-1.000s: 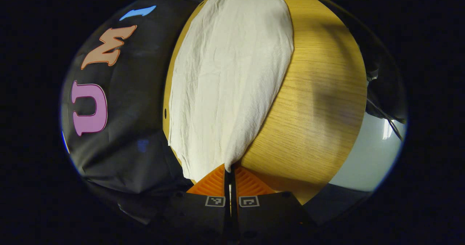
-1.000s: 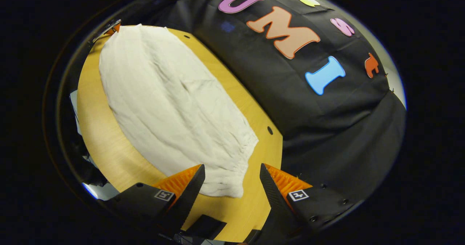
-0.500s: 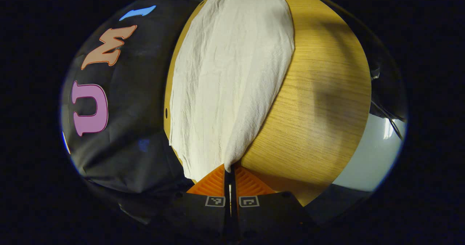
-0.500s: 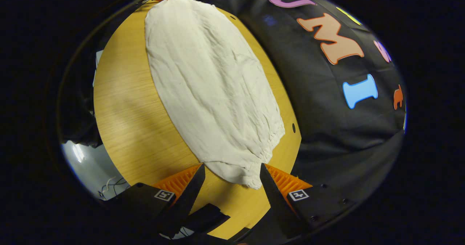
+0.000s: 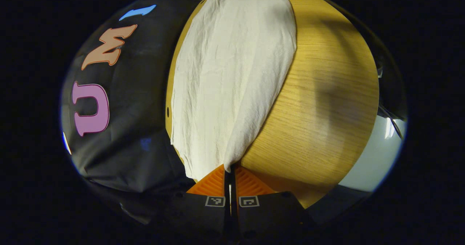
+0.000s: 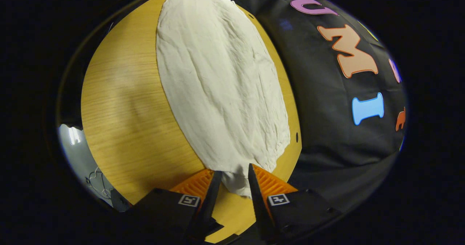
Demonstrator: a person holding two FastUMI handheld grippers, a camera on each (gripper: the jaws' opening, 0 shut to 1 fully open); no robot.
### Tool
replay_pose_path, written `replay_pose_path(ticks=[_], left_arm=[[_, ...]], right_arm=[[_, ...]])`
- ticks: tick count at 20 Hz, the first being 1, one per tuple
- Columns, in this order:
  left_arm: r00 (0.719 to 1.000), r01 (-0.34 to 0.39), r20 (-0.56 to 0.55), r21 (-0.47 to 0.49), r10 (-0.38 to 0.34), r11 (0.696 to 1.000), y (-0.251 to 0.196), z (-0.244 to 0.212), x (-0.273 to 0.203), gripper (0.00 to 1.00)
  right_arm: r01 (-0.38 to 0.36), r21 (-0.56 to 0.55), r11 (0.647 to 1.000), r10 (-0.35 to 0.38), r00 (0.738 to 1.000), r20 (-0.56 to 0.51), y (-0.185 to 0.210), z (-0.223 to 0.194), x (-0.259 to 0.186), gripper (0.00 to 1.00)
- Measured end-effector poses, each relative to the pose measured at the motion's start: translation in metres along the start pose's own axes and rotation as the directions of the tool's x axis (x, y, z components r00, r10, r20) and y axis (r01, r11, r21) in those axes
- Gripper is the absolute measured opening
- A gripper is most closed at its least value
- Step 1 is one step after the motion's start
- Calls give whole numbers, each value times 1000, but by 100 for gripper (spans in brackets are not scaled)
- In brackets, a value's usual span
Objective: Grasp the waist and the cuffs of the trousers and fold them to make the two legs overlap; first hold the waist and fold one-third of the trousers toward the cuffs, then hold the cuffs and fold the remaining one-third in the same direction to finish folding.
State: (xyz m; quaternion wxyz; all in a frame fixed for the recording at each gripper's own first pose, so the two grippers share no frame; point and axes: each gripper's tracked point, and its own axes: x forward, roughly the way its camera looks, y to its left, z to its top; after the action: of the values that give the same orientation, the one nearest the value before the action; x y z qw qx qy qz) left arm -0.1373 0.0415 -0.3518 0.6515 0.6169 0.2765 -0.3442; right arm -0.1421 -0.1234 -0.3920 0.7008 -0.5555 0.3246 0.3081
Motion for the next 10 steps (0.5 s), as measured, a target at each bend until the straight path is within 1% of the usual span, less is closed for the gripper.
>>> replay_pose_path(ticks=[1, 2, 3, 4, 5, 6, 8, 9, 10], left_arm=[[1000, 0, -1, -4, 0, 1000, 1, 0, -1, 0], [1000, 0, -4, -6, 0, 1000, 1, 1, -2, 0], [1000, 0, -4, -7, 0, 1000, 1, 1, -1, 0], [1000, -1, -7, -8, 1, 1000, 1, 0, -1, 0], [1000, 1, -8, -10, -2, 1000, 1, 0, 0, 0], [1000, 10, -12, -20, -10, 1000, 0, 0, 0, 0], [1000, 18, -20, -60, -20, 998, 7, -2, -1, 0], [1000, 1, -22, -87, -3, 996, 15, 0, -5, 0], [999, -22, -26, -112, 19, 993, 25, 2, -10, 0]], right_arm=[[0, -25, 1000, 0, 1000, 0, 3, 0, 1, 35], [-6, -46, 999, 6, 1000, -5, 7, 0, 2, 30], [-10, -57, 998, 9, 1000, -12, 8, -1, 1, 16], [2, -57, 998, -3, 1000, -19, 7, -1, 1, 11], [-10, -37, 999, 9, 1000, -27, 7, -3, 5, 6], [-14, -17, 1000, 13, 999, -32, 5, -4, 0, 7], [-1, 2, 1000, 1, 1000, -19, -5, 0, -1, 0], [10, 6, 1000, -10, 1000, -8, -11, 3, -5, 3], [27, 10, 1000, -28, 1000, 5, -19, 4, -8, 3]])
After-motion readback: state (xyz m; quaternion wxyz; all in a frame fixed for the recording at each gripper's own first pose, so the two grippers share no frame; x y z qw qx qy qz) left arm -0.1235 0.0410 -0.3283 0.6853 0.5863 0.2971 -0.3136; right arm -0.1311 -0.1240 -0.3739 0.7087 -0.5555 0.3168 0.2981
